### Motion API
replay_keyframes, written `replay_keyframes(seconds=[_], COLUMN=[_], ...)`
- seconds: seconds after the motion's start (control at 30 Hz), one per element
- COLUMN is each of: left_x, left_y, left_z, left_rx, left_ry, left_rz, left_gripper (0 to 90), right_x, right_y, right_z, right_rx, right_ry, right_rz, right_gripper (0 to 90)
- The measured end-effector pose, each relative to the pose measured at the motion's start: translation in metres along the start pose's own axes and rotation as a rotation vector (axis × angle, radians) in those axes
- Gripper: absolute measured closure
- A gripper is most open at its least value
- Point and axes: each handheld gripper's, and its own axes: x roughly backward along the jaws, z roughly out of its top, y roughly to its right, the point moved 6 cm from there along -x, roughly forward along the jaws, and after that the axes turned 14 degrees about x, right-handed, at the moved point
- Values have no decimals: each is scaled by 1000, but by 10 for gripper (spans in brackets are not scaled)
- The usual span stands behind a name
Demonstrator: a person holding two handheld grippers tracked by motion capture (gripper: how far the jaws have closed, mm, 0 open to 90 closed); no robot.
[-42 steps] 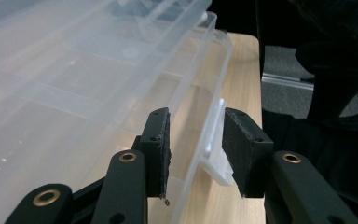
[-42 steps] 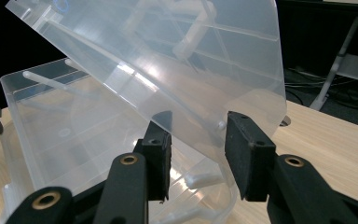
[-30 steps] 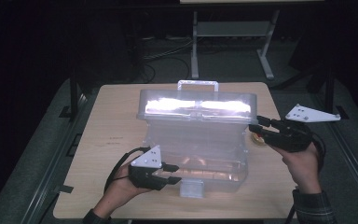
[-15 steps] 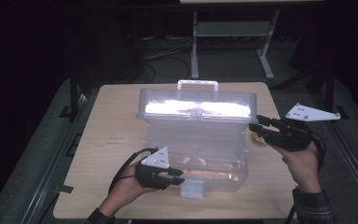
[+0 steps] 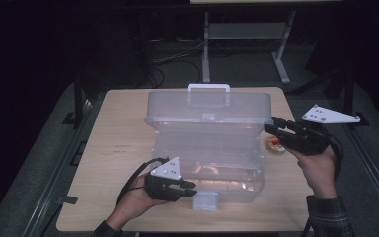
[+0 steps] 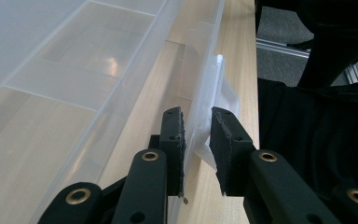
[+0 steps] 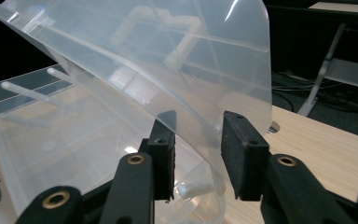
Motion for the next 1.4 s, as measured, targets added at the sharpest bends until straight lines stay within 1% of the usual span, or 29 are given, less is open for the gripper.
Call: replay_keyframes(seconds=[0.1, 0.23, 0.33, 0.4, 0.6, 0.8, 1.07, 1.1, 1.17, 1.33, 1.4], left_x=[0, 0, 0, 0, 0, 0, 0, 0, -1, -1, 0], left_y=[0, 0, 0, 0, 0, 0, 0, 0, 0, 0, 0], left_z=[0, 0, 0, 0, 0, 0, 0, 0, 0, 0, -1], left_rx=[-6, 0, -5, -2, -8, -3, 1, -4, 4, 1, -3], left_ry=[2, 3, 2, 1, 4, 11, 15, 12, 16, 15, 10], left_rz=[1, -3, -2, -3, -2, -3, -5, -4, -8, -7, -7], left_gripper=[748, 747, 747, 747, 748, 748, 748, 748, 748, 748, 748], right_x=[0, 0, 0, -1, -3, -4, -8, -8, -9, -12, -13], right_y=[1, 3, 6, 8, 10, 13, 18, 19, 20, 22, 24], right_z=[1, 2, 3, 5, 8, 9, 10, 10, 11, 12, 13], right_rx=[2, -3, -4, 3, 10, 21, 47, 48, 47, 56, 48], right_ry=[1, 5, 7, 7, 2, -7, -7, -6, -7, -12, -12], right_rz=[-7, -11, -18, -29, -42, -60, -88, -86, -94, -113, -114], right_gripper=[673, 691, 712, 738, 756, 796, 821, 823, 828, 836, 836])
